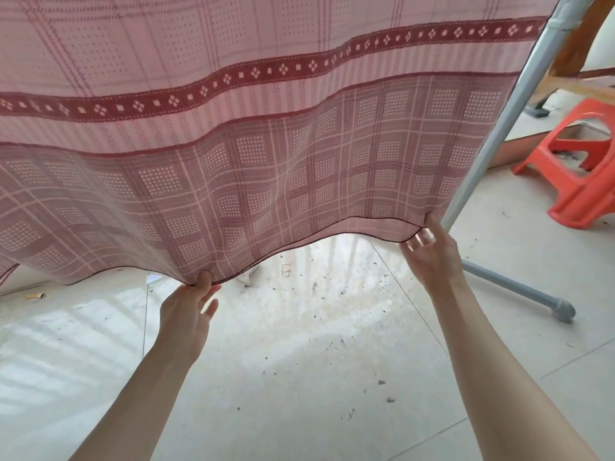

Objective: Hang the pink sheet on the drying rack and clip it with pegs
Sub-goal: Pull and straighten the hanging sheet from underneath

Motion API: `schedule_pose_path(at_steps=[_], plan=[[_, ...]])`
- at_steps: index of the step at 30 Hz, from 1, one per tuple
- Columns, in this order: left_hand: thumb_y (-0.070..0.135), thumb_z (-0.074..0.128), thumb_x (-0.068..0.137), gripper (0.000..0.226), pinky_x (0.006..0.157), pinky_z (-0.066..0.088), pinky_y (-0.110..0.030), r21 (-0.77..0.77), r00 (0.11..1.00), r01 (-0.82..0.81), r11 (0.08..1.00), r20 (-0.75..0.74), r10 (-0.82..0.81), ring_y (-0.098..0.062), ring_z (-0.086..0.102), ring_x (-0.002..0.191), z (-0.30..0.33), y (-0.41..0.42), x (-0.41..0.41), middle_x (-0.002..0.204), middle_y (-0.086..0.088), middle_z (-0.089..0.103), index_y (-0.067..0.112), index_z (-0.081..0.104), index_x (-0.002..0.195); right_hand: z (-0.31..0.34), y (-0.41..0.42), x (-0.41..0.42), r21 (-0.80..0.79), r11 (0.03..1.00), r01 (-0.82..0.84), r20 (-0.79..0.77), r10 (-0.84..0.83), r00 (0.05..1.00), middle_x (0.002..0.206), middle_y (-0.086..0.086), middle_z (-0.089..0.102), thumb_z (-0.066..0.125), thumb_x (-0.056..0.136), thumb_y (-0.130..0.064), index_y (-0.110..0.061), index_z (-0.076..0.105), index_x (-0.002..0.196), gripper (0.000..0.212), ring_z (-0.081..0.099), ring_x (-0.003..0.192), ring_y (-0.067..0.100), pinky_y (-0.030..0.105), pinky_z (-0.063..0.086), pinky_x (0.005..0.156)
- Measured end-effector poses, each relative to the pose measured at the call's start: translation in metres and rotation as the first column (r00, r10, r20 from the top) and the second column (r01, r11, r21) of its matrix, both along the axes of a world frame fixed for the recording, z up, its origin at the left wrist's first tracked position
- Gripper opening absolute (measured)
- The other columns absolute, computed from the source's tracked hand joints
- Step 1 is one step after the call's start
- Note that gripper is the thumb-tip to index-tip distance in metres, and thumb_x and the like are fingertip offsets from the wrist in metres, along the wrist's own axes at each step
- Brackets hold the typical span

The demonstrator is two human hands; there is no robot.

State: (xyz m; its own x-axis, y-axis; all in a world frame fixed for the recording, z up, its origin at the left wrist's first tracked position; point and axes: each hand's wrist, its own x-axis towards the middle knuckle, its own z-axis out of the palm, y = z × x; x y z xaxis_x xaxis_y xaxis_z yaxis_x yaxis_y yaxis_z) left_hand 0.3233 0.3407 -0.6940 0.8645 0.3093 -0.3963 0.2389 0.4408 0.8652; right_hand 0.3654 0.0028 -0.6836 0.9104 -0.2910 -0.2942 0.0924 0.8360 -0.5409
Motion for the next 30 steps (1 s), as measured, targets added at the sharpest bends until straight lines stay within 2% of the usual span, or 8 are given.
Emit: schedule_pose_path(at_steps=[4,8,16,19,23,25,27,30], plan=[[0.013,0.056,0.090,0.011,0.083,0.038,-0.031,-0.004,1.000,-0.004,1.000,0.007,0.004,-0.008,0.058,0.086,-0.001,0.002,0.006,0.085,0.009,0.061,0.018,0.056,0.080,-0.005,0.001,0.000,-0.179,0.983,-0.047,0.024,0.052,0.998,0.082,0.000,0.073,0.059,0.088,-0.011,-0.009,0.061,0.091,0.004,0.068,0.084,0.015,0.027,0.055,0.081],[0.012,0.057,0.089,0.015,0.080,0.040,-0.029,-0.013,1.000,-0.014,1.000,0.023,0.015,-0.008,0.058,0.083,-0.002,0.006,0.009,0.067,0.014,0.066,0.019,0.055,0.076,-0.008,-0.003,0.001,-0.290,0.957,0.004,0.016,0.000,1.000,0.075,-0.001,0.072,0.055,0.089,-0.002,-0.006,0.060,0.084,0.008,0.066,0.080,0.014,0.024,0.055,0.079],[0.009,0.057,0.089,0.019,0.084,0.040,-0.030,-0.044,0.998,-0.022,0.999,0.054,0.024,-0.008,0.060,0.090,-0.002,0.012,0.018,0.067,0.018,0.069,0.020,0.055,0.074,-0.020,-0.017,-0.004,-0.358,0.933,0.047,-0.040,-0.066,0.997,0.103,0.011,0.063,0.057,0.086,0.004,0.002,0.059,0.095,0.010,0.056,0.116,0.026,0.035,0.041,0.104],[0.006,0.057,0.088,0.018,0.082,0.044,-0.029,-0.067,0.998,-0.034,0.997,0.059,0.037,-0.009,0.060,0.083,0.000,0.011,0.021,0.063,0.015,0.068,0.017,0.054,0.073,-0.022,-0.016,-0.003,-0.297,0.951,0.085,-0.062,-0.108,0.992,0.101,0.011,0.061,0.056,0.087,0.004,0.001,0.056,0.098,0.012,0.056,0.116,0.027,0.036,0.039,0.106],[0.003,0.058,0.087,0.016,0.081,0.047,-0.030,-0.092,0.998,-0.039,0.995,0.048,0.043,-0.011,0.058,0.078,0.001,0.003,0.024,0.060,0.011,0.067,0.012,0.054,0.074,-0.021,-0.008,0.000,0.039,0.983,0.177,0.014,-0.178,0.984,0.106,0.009,0.060,0.052,0.089,0.003,0.002,0.045,0.128,0.040,0.057,0.107,0.020,0.031,0.043,0.102],[0.002,0.058,0.087,0.017,0.079,0.047,-0.030,-0.107,0.998,-0.039,0.993,0.041,0.044,-0.012,0.058,0.078,0.000,0.000,0.025,0.060,0.010,0.067,0.011,0.054,0.073,-0.018,-0.008,0.002,0.123,0.971,0.206,0.013,-0.209,0.978,0.105,0.009,0.060,0.052,0.090,0.003,0.002,0.042,0.133,0.045,0.054,0.111,0.018,0.031,0.040,0.105],[0.002,0.057,0.087,0.018,0.079,0.047,-0.030,-0.119,0.998,-0.037,0.992,0.040,0.042,-0.013,0.058,0.078,0.000,-0.001,0.025,0.059,0.009,0.067,0.010,0.053,0.072,-0.017,-0.010,0.003,0.125,0.966,0.226,-0.003,-0.227,0.974,0.105,0.010,0.060,0.052,0.089,0.004,0.004,0.043,0.133,0.044,0.054,0.112,0.018,0.031,0.039,0.106],[0.002,0.057,0.087,0.018,0.079,0.047,-0.031,-0.121,0.998,-0.034,0.992,0.040,0.039,-0.012,0.058,0.077,-0.001,-0.002,0.026,0.059,0.009,0.068,0.010,0.052,0.072,-0.013,-0.016,0.000,0.007,0.975,0.222,0.010,-0.222,0.975,0.101,0.009,0.062,0.052,0.090,0.002,0.004,0.050,0.120,0.030,0.061,0.099,0.017,0.032,0.042,0.103]])
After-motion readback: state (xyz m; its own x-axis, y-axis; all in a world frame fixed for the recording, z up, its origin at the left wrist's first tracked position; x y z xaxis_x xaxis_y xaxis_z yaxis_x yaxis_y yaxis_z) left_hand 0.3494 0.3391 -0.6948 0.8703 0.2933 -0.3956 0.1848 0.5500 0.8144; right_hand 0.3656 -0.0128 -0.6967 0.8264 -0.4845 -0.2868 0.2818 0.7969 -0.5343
